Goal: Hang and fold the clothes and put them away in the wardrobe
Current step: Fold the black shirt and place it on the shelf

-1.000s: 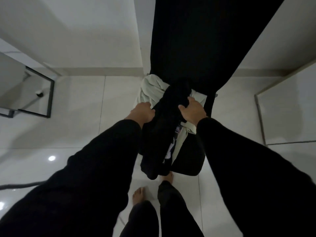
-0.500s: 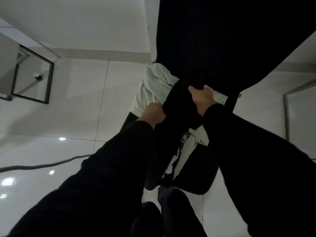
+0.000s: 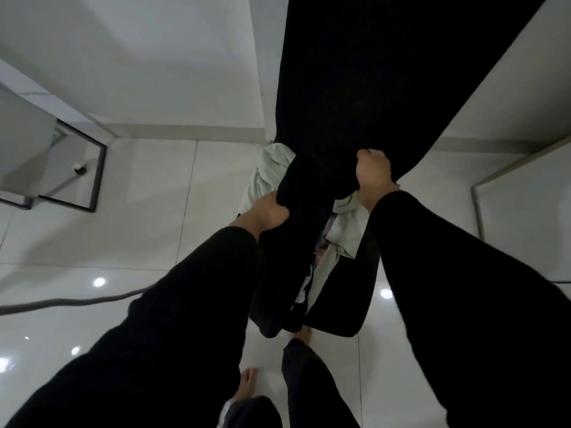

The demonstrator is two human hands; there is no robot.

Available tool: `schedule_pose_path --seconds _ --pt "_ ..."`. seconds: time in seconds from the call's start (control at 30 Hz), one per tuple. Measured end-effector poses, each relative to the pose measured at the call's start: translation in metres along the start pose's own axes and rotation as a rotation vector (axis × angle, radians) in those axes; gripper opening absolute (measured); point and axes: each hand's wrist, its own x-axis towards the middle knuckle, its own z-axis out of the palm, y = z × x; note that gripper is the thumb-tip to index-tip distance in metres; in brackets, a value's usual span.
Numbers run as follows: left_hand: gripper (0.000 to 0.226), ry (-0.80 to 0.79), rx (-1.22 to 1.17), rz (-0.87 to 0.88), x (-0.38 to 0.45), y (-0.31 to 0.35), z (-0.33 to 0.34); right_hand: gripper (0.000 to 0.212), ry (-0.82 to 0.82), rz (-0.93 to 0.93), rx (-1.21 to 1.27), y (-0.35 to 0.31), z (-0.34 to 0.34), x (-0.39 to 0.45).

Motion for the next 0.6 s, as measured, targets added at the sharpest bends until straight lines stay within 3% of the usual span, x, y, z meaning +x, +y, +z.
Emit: schedule_pose_path --seconds 0.1,0.23,0.37,0.47,0.53,0.6 --pt "0.027 -0.104 0.054 0.017 -0.043 0.013 -0.019 0.023 -0.100 -0.019 0.024 -0.032 -0.019 -0.043" --pt "0.055 -0.136 -0.029 0.057 -0.103 0.038 -0.038 0.025 -0.240 -0.109 0.016 -0.068 -0.044 -0.125" --pt "0.068 -0.012 -0.154 0.361 -0.169 0.061 -0.059 0.013 -0.361 -0.203 -0.207 -0.086 -0.066 -0.215" --pt "0.052 -0.101 -0.037 0.549 -0.220 0.073 -0.071 0.010 -0.351 -0.249 -0.261 -0.096 -0.080 -0.278" --pt "0.037 -0.183 0.020 0.561 -0.257 0.078 -0.075 0.011 -0.297 -0.325 -0.273 -0.107 -0.091 -0.318" --pt "0.041 -0.235 -0.013 0.541 -0.293 0.081 -0.079 0.019 -0.201 -0.412 -0.293 -0.121 -0.106 -0.354"
